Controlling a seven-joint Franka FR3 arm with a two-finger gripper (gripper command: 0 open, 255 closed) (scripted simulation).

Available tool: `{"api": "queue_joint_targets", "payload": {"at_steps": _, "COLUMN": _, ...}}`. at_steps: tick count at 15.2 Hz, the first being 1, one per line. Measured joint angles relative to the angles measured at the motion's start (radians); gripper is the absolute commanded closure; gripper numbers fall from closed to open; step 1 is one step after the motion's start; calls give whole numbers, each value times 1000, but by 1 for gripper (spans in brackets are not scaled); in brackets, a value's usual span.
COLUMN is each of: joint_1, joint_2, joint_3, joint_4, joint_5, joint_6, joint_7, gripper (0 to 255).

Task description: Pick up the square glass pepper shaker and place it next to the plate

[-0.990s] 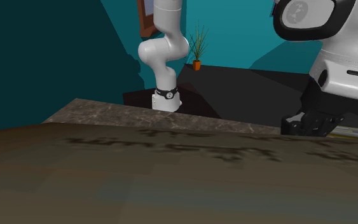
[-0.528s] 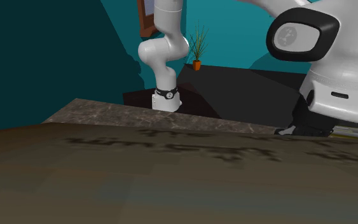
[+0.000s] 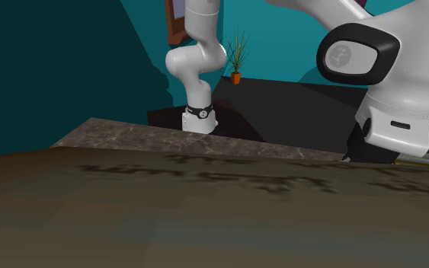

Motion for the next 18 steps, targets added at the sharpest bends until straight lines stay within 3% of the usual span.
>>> {"api": "queue_joint_targets", "payload": {"at_steps": 1, "joint_1": 0, "joint_2": 0, "joint_3": 0, "joint_4": 0, "joint_5": 0, "joint_6": 0, "joint_7": 0, "gripper": 255}}
{"api": "queue_joint_targets", "payload": {"at_steps": 2, "joint_1": 0, "joint_2": 0, "joint_3": 0, "joint_4": 0, "joint_5": 0, "joint_6": 0, "joint_7": 0, "gripper": 0}}
{"api": "queue_joint_targets", "payload": {"at_steps": 8, "joint_1": 0, "joint_2": 0, "joint_3": 0, "joint_4": 0, "joint_5": 0, "joint_6": 0, "joint_7": 0, "gripper": 0}}
{"api": "queue_joint_targets", "payload": {"at_steps": 12, "joint_1": 4, "joint_2": -34, "joint_3": 5, "joint_4": 53, "joint_5": 8, "joint_6": -86, "joint_7": -3, "gripper": 0}}
{"api": "queue_joint_targets", "payload": {"at_steps": 18, "joint_1": 2, "joint_2": -49, "joint_3": 5, "joint_4": 60, "joint_5": 11, "joint_6": -108, "joint_7": -7, "gripper": 0}}
